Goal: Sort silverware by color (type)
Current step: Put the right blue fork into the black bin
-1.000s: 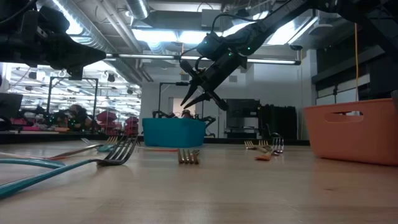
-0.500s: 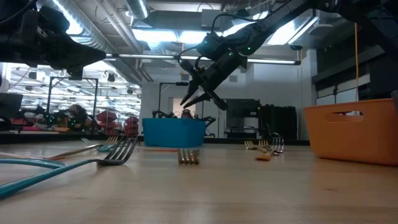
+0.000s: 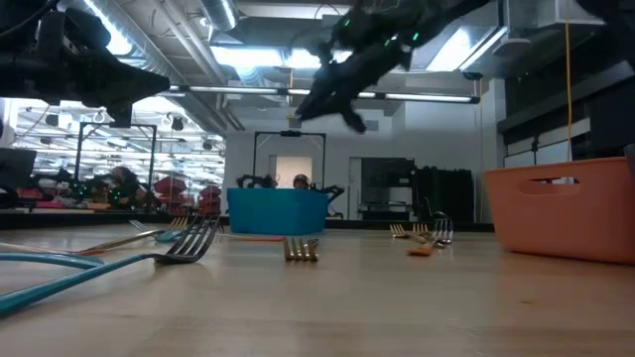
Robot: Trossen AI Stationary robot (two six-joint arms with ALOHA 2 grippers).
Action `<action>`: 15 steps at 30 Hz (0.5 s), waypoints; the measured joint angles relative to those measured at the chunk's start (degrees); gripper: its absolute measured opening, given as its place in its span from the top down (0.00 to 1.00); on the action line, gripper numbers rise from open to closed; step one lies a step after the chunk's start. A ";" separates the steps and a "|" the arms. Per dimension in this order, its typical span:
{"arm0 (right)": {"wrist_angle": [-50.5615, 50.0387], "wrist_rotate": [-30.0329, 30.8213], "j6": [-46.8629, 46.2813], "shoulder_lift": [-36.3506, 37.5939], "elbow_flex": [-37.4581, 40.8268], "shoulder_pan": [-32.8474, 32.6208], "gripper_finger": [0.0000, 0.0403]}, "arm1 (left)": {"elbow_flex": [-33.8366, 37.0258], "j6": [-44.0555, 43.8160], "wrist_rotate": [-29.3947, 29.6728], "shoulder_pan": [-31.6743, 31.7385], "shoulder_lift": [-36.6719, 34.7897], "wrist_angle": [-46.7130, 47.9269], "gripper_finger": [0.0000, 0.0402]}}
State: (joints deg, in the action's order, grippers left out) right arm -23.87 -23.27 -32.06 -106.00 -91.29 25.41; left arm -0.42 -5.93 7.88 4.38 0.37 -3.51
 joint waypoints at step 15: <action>-23.69 18.53 15.71 28.01 0.00 -12.52 0.90 | 0.01 -2.95 2.00 0.00 -0.01 -4.13 0.75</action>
State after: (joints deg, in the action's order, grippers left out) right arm -47.57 -4.74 -16.35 -77.99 -91.29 12.89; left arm -0.41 -8.88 9.88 4.38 0.36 -7.64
